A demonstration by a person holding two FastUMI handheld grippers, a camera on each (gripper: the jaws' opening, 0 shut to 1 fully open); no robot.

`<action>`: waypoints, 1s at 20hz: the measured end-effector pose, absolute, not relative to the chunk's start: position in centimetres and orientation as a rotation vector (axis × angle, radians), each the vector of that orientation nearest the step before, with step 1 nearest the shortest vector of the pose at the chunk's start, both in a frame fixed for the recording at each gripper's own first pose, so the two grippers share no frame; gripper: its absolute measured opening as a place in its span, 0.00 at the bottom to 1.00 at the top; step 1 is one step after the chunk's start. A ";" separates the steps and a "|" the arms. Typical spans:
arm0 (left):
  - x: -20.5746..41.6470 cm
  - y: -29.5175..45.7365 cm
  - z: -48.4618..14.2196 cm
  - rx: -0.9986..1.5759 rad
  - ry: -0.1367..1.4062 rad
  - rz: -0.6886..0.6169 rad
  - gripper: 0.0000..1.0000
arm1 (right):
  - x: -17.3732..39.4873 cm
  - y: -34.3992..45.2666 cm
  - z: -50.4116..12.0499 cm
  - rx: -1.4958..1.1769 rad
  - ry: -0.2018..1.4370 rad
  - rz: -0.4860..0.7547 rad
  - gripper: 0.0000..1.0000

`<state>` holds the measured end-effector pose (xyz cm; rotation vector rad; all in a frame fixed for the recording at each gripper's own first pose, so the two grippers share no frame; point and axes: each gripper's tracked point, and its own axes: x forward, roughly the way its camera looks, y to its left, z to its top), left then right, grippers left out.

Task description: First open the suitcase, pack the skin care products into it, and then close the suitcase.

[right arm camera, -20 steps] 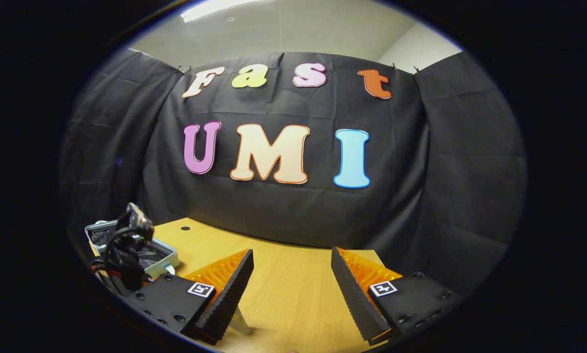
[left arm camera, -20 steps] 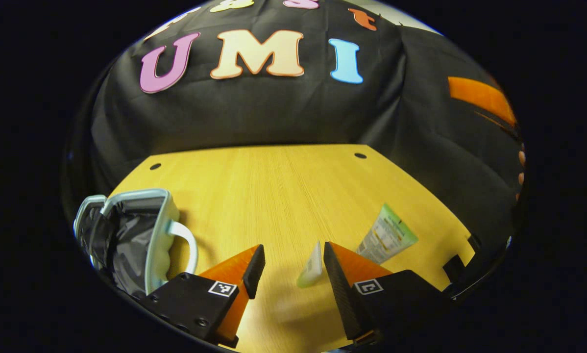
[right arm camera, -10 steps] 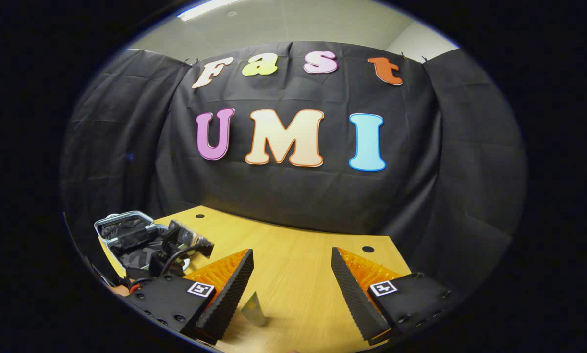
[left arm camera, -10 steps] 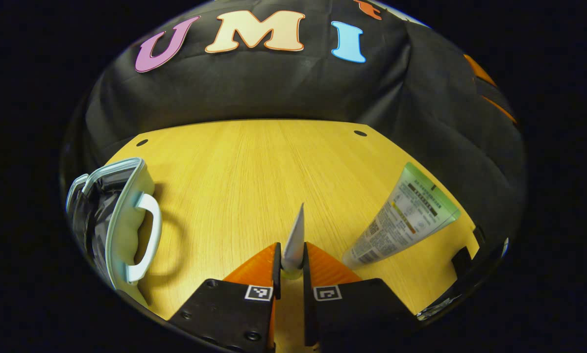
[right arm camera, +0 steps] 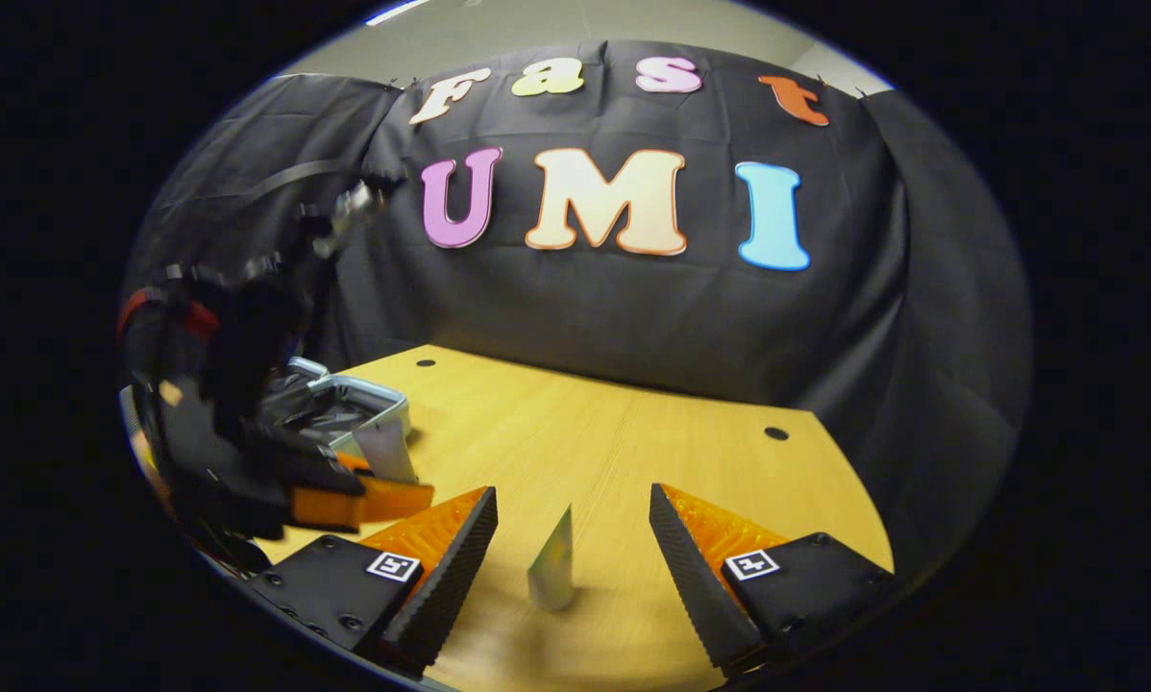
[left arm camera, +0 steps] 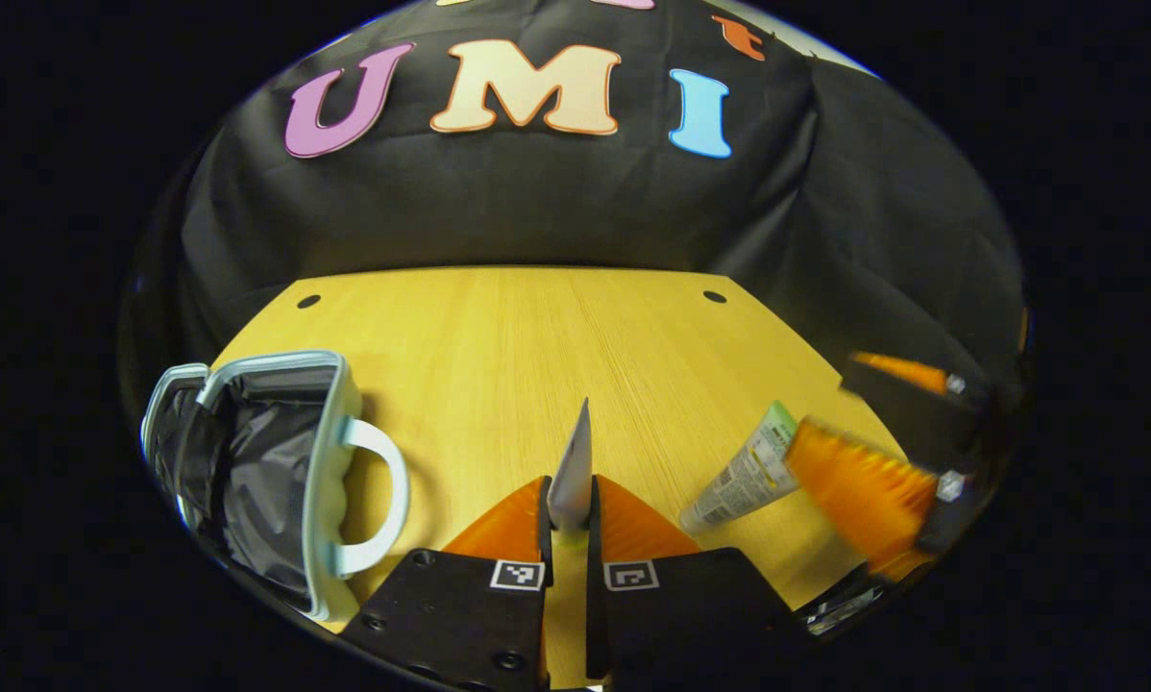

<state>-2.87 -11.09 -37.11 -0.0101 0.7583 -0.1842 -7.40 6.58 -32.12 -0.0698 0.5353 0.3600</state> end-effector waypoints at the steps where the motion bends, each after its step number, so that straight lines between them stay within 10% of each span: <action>1: -2.9 -10.7 -35.7 -0.018 0.738 -0.178 0.08 | -7.7 6.8 -33.7 -0.067 0.564 0.361 0.99; 9: -4.9 -7.8 -31.1 -0.031 0.704 -0.088 0.08 | -9.1 6.9 -41.5 -0.053 0.690 0.342 0.65; 12: -6.5 -5.8 -31.2 -0.013 0.728 -0.031 0.08 | -9.5 7.1 -41.1 -0.045 0.716 0.375 0.28; 20: -9.2 4.6 -32.5 0.012 0.853 0.092 0.08 | -9.2 13.2 -35.9 0.076 0.764 0.487 0.24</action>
